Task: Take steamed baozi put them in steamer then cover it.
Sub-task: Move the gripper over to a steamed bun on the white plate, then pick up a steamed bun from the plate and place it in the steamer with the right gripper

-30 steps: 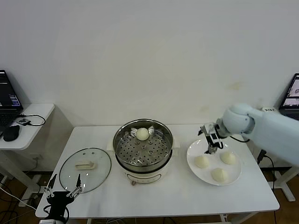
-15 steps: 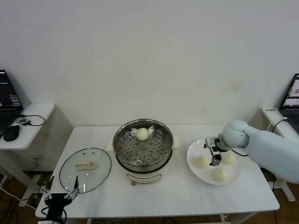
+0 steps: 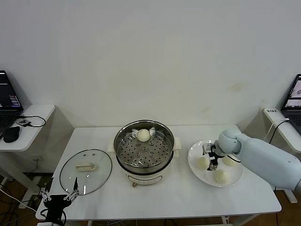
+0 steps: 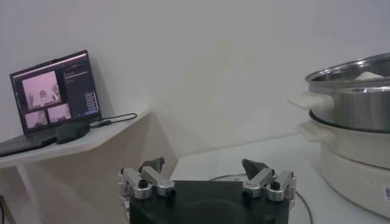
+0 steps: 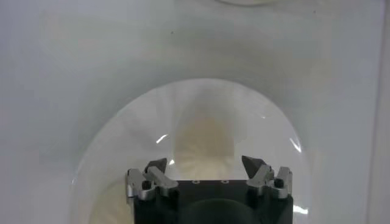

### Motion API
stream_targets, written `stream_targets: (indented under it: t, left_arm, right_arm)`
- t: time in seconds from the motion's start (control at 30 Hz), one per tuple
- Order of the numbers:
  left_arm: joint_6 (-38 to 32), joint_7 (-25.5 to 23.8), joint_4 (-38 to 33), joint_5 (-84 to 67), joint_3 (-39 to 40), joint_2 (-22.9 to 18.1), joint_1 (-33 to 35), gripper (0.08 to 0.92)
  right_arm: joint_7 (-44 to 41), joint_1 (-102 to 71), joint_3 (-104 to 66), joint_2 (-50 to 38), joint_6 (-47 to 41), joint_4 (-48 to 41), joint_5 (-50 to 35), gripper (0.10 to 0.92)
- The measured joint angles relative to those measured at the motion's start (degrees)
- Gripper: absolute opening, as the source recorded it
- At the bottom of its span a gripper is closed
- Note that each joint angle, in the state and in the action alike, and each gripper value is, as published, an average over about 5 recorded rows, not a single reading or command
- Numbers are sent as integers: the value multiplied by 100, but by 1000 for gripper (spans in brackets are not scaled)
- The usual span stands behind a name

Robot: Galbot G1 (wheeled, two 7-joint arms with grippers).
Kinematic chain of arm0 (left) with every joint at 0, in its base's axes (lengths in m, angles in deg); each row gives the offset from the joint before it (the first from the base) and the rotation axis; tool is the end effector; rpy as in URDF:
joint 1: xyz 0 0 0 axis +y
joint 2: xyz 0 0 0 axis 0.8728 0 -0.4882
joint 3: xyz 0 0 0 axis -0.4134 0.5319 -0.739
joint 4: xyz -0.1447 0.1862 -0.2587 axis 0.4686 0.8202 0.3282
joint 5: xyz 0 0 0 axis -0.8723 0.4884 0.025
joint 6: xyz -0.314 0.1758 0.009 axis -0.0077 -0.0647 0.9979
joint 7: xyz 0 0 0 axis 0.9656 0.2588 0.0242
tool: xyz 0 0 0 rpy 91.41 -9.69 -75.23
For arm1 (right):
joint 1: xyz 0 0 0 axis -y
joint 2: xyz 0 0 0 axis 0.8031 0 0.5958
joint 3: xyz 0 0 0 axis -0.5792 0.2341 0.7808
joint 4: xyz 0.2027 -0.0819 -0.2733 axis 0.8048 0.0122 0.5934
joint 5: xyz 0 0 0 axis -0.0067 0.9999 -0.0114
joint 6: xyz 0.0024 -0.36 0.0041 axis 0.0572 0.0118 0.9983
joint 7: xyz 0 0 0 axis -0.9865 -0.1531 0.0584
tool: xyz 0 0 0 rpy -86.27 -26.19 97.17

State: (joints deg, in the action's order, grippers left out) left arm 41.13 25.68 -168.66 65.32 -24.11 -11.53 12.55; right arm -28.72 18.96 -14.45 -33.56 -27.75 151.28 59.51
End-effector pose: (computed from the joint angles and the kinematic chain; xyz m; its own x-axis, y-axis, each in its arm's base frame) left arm 0.1303 0.1196 -0.3342 -0.9758 -0.1823 0.1210 -0.1462 0.9546 0.2594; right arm 0.5005 -0.0973 -0.2438 -0.2496 -0.0841 0.9647 -0.9624 -0.0885 -0.2567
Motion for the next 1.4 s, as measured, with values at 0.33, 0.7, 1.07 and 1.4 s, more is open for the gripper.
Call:
stream_targets:
  t: [0.33,0.7,1.07,1.4]
  left_arm:
    - [-5,9,1,-3,-22,-8,31,823]
    - [-6,15,-23,-4,-31,-15,41,823]
    - [-9,17,-108,-13,-15,17,35,823]
    - [3,15,-181,-42,-1,60,21,823]
  right_arm:
    - [-32,-73,-129,101,9,-130,74,600]
    - [-101,73,-149,8,-41,-50,-5,495]
    - [-137,965,143,-285,-249,454,-571,517]
    - [-6,2625,982,-84,-646,1030,-1739,517]
